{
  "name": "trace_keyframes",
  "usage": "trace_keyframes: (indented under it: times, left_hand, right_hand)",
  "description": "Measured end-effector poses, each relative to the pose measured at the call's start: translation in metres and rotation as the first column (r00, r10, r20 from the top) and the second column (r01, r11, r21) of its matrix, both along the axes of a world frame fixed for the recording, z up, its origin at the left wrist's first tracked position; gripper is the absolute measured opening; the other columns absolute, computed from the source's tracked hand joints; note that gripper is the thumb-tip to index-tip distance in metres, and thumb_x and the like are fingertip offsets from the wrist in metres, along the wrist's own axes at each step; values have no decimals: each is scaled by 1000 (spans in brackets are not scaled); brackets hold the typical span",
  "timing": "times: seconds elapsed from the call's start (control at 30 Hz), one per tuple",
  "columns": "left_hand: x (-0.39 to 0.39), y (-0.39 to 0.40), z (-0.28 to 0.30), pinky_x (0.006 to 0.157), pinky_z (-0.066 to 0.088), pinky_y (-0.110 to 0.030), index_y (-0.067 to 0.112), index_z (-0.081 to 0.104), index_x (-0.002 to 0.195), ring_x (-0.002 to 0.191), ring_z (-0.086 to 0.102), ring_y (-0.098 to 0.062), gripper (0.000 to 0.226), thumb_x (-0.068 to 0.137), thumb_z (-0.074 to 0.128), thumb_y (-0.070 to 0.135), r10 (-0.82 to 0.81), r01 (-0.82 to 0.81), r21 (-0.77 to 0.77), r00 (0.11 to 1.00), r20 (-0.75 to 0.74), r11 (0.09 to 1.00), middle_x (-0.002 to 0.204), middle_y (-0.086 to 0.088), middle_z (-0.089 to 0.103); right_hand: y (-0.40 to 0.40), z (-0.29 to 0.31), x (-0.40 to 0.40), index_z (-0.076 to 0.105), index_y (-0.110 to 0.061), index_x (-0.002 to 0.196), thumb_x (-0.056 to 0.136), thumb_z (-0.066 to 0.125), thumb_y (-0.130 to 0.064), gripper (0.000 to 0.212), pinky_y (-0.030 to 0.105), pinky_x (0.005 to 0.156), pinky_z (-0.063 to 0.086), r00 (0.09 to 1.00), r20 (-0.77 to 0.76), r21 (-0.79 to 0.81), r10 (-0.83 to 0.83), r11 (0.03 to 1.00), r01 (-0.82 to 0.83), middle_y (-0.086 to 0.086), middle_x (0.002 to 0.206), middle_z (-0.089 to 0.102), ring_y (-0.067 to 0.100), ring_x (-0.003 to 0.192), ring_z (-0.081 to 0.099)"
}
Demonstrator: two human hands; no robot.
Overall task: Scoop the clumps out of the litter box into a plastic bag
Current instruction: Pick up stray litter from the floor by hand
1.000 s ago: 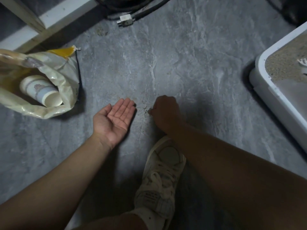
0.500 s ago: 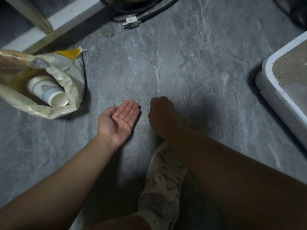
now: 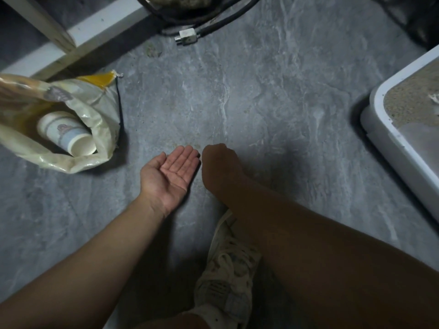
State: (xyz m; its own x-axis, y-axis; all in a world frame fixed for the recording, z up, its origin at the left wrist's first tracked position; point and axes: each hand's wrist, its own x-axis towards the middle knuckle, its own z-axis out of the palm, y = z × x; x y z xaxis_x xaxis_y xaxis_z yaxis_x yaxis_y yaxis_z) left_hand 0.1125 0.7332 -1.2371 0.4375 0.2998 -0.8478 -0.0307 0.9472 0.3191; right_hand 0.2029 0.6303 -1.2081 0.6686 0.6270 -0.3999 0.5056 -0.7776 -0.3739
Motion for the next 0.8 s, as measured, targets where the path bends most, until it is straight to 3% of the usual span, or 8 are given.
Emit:
trace_keyframes:
  times: [0.13,0.23,0.37,0.43,0.5,0.57,0.67,0.8]
  left_hand:
    - [2,-6,1,81,63,-38,-2,68,116,100,76,-27,45,106,36,28,-31,31,-3,1000,-3,1000,109,-20,76]
    - [6,-12,4,100,54,-44,0,68,120,115,70,-26,46,105,36,30,-65,66,-33,997,30,997,119,-19,74]
    - [17,-19,12,83,56,-47,-2,64,121,105,74,-35,45,107,34,28,-57,61,-45,995,87,997,122,-21,72]
    - [20,-21,15,82,57,-47,-2,64,122,105,74,-36,45,107,34,27,-53,58,-49,993,102,997,122,-22,72]
    - [21,-23,17,83,57,-48,-3,63,123,107,73,-36,45,107,35,27,-51,57,-55,993,111,997,124,-22,71]
    - [23,-26,19,84,56,-48,-3,64,123,107,73,-36,44,106,35,26,-56,63,-55,991,119,997,124,-22,71]
    - [24,-29,20,84,57,-48,-2,65,122,107,73,-35,44,106,36,26,-49,57,-62,991,124,996,123,-21,72]
    - [21,-28,19,80,62,-46,-1,65,123,110,72,-34,44,107,36,28,-48,56,-55,991,125,997,124,-20,72]
  right_hand:
    - [7,9,-19,73,-8,79,80,43,-16,31,27,58,49,995,97,75,27,997,-34,6,79,70,22,72,70]
    - [20,3,-32,72,-13,63,49,66,-29,22,18,43,42,996,-65,80,60,995,-55,6,59,64,19,49,64]
    - [32,-19,-46,79,-1,80,47,57,-36,53,24,56,54,994,9,46,-112,993,111,16,80,75,26,67,74]
    - [38,-17,-56,78,-6,105,72,32,-30,61,25,85,55,991,-77,-70,-110,992,104,9,108,76,19,99,73]
    - [31,-1,-55,57,-10,138,83,11,-19,72,25,111,37,969,-195,-46,-149,989,143,7,142,58,16,134,51]
    - [24,0,-46,43,-18,146,94,15,-17,59,30,110,35,978,32,121,-206,972,201,9,149,49,26,138,44]
    - [-3,19,-28,50,-6,129,101,42,-22,34,38,85,43,1000,8,232,12,973,-14,18,126,55,35,113,54]
    - [-16,30,-29,60,-8,131,94,31,-12,47,29,89,50,989,120,65,88,993,-97,12,123,67,22,112,66]
